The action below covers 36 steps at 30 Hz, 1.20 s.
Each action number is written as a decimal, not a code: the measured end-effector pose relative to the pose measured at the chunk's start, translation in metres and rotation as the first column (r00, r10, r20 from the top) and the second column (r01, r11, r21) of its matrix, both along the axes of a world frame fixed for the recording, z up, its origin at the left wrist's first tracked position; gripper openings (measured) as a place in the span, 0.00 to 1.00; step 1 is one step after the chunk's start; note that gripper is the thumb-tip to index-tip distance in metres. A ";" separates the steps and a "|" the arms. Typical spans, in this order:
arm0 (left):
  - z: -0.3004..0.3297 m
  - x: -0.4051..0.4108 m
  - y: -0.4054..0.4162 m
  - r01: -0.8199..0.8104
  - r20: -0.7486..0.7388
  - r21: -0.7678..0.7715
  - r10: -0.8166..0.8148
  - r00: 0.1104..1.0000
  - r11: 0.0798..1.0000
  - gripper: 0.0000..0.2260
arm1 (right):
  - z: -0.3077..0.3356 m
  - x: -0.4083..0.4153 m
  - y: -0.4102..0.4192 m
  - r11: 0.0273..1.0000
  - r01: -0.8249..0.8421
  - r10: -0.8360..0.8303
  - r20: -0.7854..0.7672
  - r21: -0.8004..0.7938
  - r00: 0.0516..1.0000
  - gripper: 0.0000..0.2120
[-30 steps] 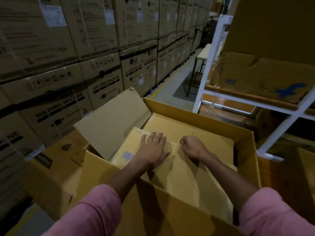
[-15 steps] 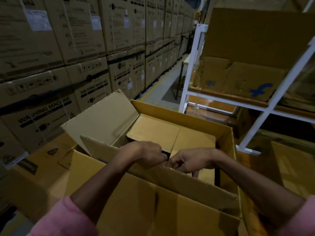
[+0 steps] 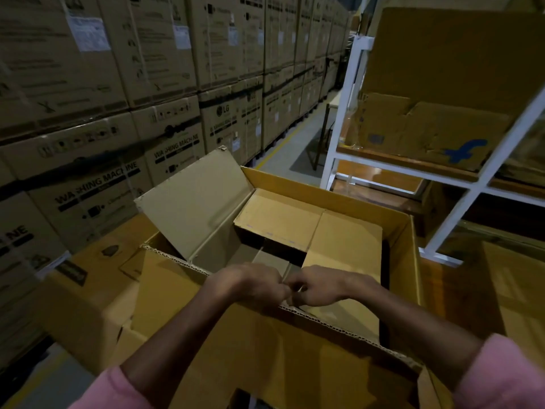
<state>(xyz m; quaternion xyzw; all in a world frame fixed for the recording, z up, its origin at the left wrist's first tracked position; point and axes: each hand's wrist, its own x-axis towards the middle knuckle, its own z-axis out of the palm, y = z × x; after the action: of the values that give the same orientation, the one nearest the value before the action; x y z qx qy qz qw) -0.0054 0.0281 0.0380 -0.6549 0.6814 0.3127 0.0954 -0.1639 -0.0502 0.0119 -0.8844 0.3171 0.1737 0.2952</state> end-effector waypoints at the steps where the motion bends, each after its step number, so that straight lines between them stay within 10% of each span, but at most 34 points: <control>1: 0.000 0.000 0.001 -0.009 -0.002 -0.009 0.009 1.000 1.000 0.14 | -0.005 0.000 -0.001 0.999 -0.011 0.010 -0.022 -0.048 1.000 0.08; 12: 0.025 -0.014 -0.020 0.088 0.093 -0.169 -0.073 0.993 0.982 0.13 | 0.012 0.005 -0.018 0.645 -0.279 0.184 -0.210 -0.711 0.960 0.15; 22: 0.015 -0.149 -0.059 0.402 0.219 -0.139 -0.368 0.904 0.905 0.28 | 0.047 -0.096 -0.060 0.751 0.124 -0.288 -0.153 -0.648 0.945 0.14; 36: -0.005 -0.271 -0.077 0.518 0.173 0.096 -0.527 0.832 0.850 0.33 | -0.002 -0.234 -0.071 0.794 0.276 -0.296 0.052 -0.542 0.954 0.17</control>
<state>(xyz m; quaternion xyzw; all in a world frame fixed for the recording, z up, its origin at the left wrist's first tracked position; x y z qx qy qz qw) -0.2768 -0.0492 0.0329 -0.4688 0.8144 0.2253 0.2573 -0.3979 -0.1207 0.0095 -0.8701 0.4883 0.0457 0.0493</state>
